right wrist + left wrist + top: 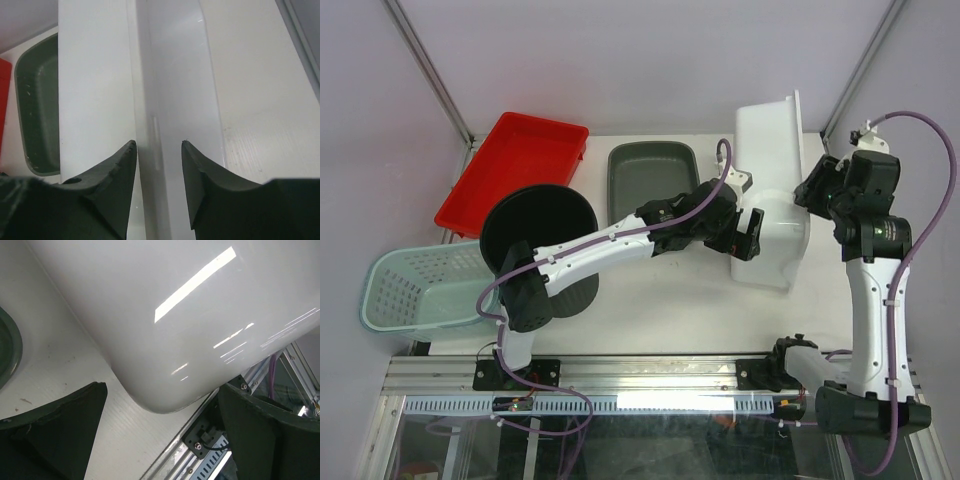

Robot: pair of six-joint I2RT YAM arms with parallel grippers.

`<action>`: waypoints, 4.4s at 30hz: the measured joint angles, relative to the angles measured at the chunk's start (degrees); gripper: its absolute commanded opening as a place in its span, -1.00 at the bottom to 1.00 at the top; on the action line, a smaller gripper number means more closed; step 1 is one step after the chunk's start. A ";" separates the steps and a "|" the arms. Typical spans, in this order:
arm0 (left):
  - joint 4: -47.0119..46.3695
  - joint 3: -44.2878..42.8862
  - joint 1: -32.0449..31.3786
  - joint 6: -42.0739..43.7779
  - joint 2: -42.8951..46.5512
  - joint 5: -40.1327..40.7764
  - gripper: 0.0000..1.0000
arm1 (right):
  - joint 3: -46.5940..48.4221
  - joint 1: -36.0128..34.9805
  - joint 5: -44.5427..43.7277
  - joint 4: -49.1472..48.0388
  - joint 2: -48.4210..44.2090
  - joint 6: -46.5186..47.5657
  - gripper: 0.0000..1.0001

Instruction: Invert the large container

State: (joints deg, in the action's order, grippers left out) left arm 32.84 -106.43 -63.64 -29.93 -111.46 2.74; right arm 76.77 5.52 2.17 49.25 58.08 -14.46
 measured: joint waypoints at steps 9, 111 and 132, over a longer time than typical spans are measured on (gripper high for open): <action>-0.33 0.00 0.00 -0.02 -1.20 -0.81 0.98 | 2.08 -7.67 -12.24 2.69 1.95 3.48 -0.23; -2.47 1.60 -0.13 1.84 6.45 -6.32 0.98 | -11.21 24.22 7.85 -7.28 3.65 -1.88 0.18; -3.15 6.99 -0.17 2.10 24.81 -4.04 0.98 | -19.93 -2.08 20.37 -10.97 -17.27 -11.10 0.24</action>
State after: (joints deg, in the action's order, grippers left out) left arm 29.69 -99.44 -63.81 -27.83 -86.65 -1.30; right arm 56.84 3.44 22.55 38.28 40.82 -25.56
